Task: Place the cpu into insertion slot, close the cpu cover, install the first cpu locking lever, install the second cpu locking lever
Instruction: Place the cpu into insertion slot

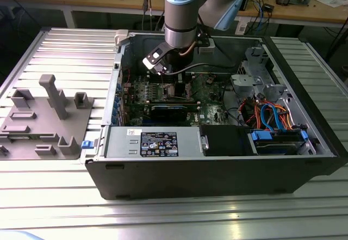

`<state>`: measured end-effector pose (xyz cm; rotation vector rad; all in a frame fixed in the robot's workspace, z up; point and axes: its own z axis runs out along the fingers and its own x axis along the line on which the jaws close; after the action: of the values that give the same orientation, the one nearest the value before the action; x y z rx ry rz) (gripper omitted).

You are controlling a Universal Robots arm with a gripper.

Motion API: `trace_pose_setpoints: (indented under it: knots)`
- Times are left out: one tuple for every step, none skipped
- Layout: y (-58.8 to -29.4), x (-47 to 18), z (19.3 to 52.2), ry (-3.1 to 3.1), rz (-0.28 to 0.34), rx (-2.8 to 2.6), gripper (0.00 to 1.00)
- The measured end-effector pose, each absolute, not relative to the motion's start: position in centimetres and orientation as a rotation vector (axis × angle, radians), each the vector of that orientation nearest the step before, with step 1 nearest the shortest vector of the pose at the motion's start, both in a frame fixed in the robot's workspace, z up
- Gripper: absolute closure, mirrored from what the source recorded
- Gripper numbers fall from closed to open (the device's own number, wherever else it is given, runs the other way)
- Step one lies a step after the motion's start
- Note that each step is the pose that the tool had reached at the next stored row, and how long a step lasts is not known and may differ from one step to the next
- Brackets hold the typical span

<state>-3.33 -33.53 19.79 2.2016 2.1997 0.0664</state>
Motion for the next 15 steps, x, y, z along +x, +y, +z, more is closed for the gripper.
trace_pose_setpoints:
  knots:
    - [-33.5,-3.3,19.8,2.200,0.066,2.201,0.45]
    - [-33.5,-3.3,19.8,2.200,0.065,2.201,0.38]
    - [-33.6,-3.3,19.8,2.199,0.065,2.201,0.38]
    - [-33.6,-3.3,19.9,2.199,0.064,2.201,0.38]
    - [-33.6,-3.3,20.0,2.199,0.065,2.201,0.38]
    - [-33.6,-3.3,20.2,2.199,0.065,2.201,0.38]
    - [-33.6,-3.3,20.4,2.199,0.065,2.201,0.38]
    - [-33.6,-3.3,20.6,2.199,0.065,2.201,0.38]
    - [-33.6,-3.3,20.9,2.199,0.065,2.201,0.38]
    - [-33.5,-3.3,20.9,2.199,0.065,2.202,0.40]
    - [-33.5,-3.3,20.9,2.199,0.065,2.202,0.47]
    - [-33.6,-3.3,21.0,2.199,0.065,2.202,0.59]
    - [-33.6,-3.3,21.0,2.199,0.065,2.202,0.71]
    - [-33.6,-3.3,21.0,2.199,0.065,2.202,0.83]
    - [-33.6,-3.3,21.0,2.199,0.065,2.202,0.83]
